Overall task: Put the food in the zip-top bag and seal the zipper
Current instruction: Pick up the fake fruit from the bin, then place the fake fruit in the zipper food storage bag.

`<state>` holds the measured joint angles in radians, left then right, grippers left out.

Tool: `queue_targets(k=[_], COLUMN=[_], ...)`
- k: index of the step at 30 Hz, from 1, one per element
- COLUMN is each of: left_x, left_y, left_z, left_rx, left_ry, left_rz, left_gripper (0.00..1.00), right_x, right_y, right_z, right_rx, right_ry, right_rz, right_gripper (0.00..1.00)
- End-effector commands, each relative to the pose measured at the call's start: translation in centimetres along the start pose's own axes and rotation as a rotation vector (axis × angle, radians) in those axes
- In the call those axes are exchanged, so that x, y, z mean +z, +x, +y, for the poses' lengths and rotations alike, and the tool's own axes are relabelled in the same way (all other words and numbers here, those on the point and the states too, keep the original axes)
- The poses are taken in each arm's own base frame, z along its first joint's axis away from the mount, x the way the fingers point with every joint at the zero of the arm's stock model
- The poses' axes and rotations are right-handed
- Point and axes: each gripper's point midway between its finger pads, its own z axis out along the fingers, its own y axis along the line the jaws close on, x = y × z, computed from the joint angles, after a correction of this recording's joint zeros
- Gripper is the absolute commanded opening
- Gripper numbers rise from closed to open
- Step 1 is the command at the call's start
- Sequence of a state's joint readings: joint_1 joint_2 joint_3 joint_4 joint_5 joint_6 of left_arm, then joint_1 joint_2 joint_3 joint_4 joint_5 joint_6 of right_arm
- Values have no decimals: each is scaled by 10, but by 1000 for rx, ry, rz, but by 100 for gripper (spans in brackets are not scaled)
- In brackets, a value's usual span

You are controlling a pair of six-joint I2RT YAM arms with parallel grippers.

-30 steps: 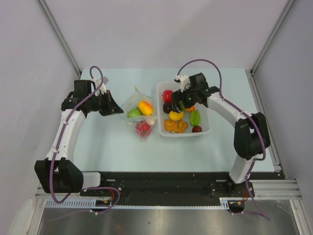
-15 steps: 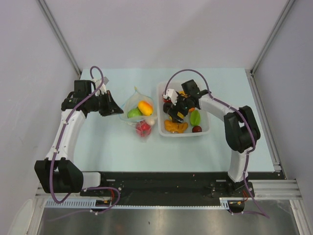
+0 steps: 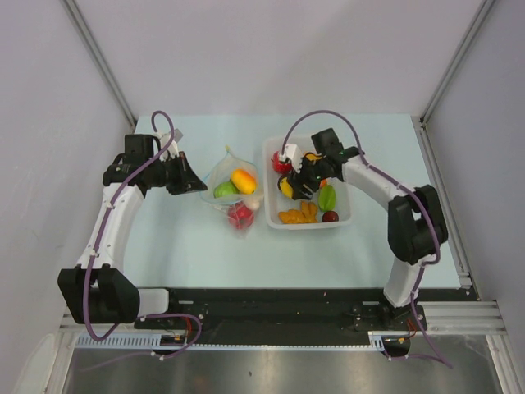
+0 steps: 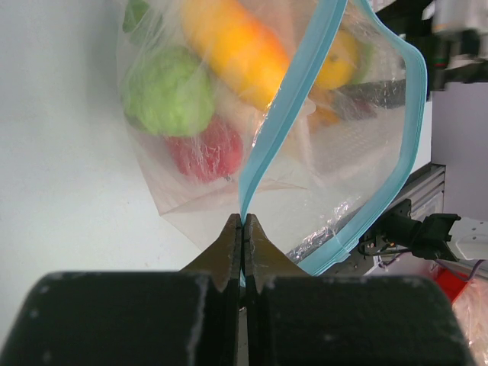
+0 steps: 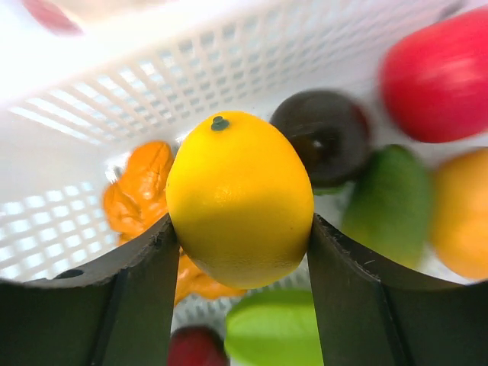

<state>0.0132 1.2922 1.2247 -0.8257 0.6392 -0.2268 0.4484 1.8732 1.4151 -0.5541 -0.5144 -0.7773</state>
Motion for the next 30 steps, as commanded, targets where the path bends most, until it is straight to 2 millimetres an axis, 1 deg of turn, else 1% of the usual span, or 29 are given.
queue_targets(k=[1,2,3,4,5,6,7,8,9,10,11,12,14,15,17,18,19,20,21,22,24,25,26,27,28,29,30], left_x=[-7,-6,-6,-6,-6,-6,-7,-7,-7,-8,-8,-9,-10,-10,-12,-12,-13,-11,-11,-10,-10,-10,-10,-10,-10,-10,-9], left_y=[-7,-6,-7,-7,-6,-6,-6,-6,-7,-7,-8,-9,-11,-11,-13,-13,-14,-10,-11,-11,-11,-12,-11,-12,-11,-11,-11], left_z=[-12,-12,-12,-12,-13,-13,-13,-14,-15,-15,-15,-16,-17,-18,-19,-20,-21,-28,-29,-29,-31,-31,-32,-33,-34,-34,-34], left_rx=[47,47,45,44,45,47,48,50,49,53,55,58,65,66,68,69,70,84,85,82,84,82,80,84,82,84,84], left_ry=[34,36,37,42,42,44,43,47,51,51,50,51,53,54,54,56,55,71,73,75,80,80,84,88,89,92,91], left_rz=[-34,-35,-38,-39,-40,-42,-44,-43,-43,-45,-47,-50,-55,-56,-60,-59,-63,-50,-51,-51,-51,-55,-53,-57,-55,-57,-55], left_gripper=[0,0,0,0,0,0,0,0,0,0,0,0,0,0,0,0,0,0,1,0,0,0,0,0,0,0,0], right_x=[-70,-87,-98,-112,-130,-140,-148,-160,-165,-166,-178,-165,-156,-138,-119,-110,-89,-79,-71,-56,-44,-39,-38,-39,-39,-44,-47], right_y=[-70,-85,-99,-116,-136,-154,-169,-193,-210,-220,-242,-253,-269,-278,-283,-288,-282,-280,-277,-272,-266,-265,-265,-264,-263,-265,-265], right_z=[-7,-3,4,6,15,22,29,41,48,53,57,67,78,85,88,99,96,97,97,97,96,99,100,100,101,101,101], right_rx=[-23,-29,0,4,-8,24,15,-14,2,2,-15,-13,-17,-25,-47,-65,-55,-62,-55,-46,-32,-31,-30,-25,-19,-16,-2], right_ry=[105,122,108,112,114,97,89,77,64,47,42,4,-24,-41,-38,-56,-64,-63,-67,-74,-71,-77,-71,-69,-66,-55,-54], right_rz=[-210,-252,-301,-352,-412,-475,-513,-561,-595,-612,-654,-653,-659,-640,-613,-598,-560,-540,-520,-496,-464,-451,-446,-441,-439,-444,-447], right_gripper=[40,39,39,39,39,40,40,40,40,40,40,41,42,42,42,42,42,42,42,43,49,55,69,77,83,93,97])
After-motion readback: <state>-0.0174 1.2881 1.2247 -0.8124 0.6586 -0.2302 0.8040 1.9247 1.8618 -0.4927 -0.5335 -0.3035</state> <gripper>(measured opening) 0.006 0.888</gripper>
